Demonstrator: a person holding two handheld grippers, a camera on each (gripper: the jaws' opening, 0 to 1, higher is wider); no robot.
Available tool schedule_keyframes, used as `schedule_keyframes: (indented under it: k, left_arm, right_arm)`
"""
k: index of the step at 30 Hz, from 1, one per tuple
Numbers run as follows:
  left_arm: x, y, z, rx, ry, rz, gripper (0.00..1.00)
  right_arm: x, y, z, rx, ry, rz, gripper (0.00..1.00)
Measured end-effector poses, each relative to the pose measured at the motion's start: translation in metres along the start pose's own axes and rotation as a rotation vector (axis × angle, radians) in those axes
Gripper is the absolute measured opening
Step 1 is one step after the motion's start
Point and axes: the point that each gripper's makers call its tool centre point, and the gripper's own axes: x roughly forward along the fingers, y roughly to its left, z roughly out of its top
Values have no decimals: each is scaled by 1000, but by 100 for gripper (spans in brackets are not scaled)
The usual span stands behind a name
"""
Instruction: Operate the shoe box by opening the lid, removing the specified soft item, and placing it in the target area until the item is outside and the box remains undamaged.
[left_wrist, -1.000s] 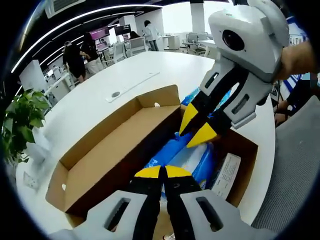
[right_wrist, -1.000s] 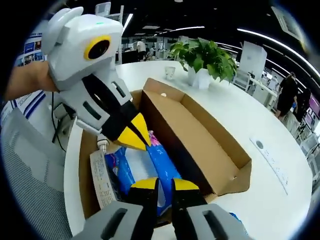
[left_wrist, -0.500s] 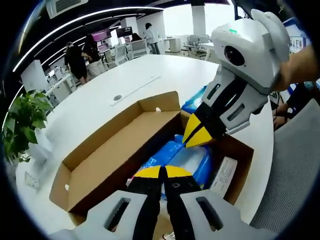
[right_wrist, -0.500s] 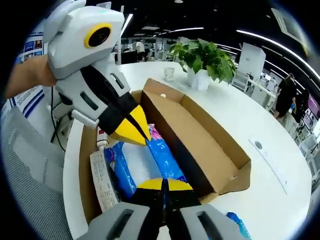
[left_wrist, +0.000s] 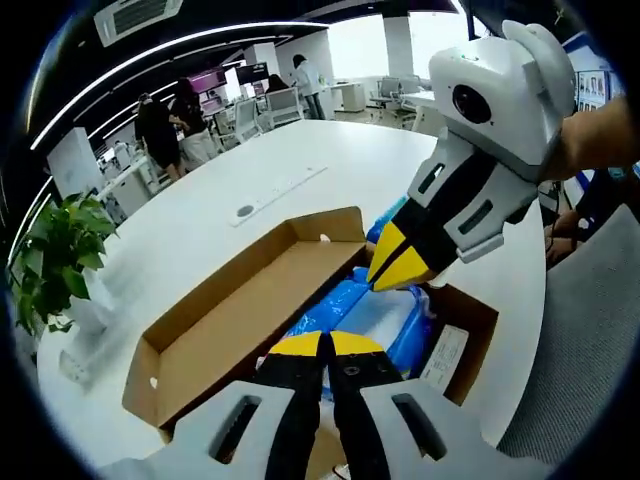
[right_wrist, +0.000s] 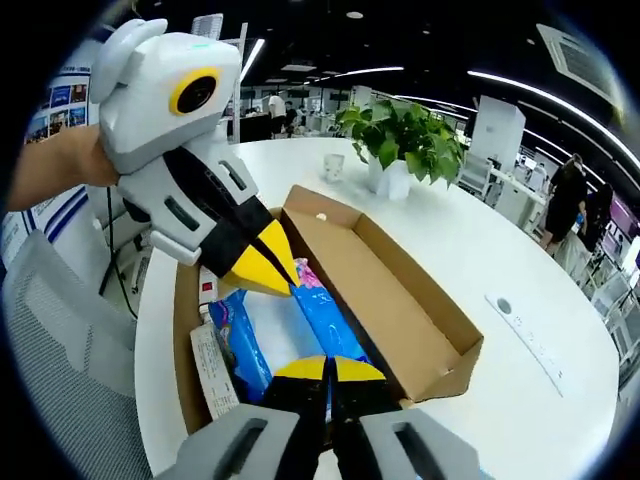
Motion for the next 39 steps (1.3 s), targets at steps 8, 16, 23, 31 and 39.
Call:
schedule_keyframes:
  k: [8, 16, 23, 31, 39]
  left_arm:
    - [-14, -5, 13, 22, -17, 8, 0]
    - [-25, -5, 30, 25, -45, 21, 0]
    - [-29, -9, 44, 35, -63, 16, 0]
    - [-26, -17, 60, 46, -75, 1, 0]
    - [-19, -31, 75, 64, -82, -31, 0]
  right_arm:
    - [-15, -2, 13, -4, -21, -11, 0]
    - [-31, -6, 24, -5, -47, -26, 0]
    - [-44, -11, 30, -4, -57, -37, 0]
    - [-60, -20, 28, 2, -58, -59, 0]
    - [-78, -31, 18, 12, -51, -83, 0]
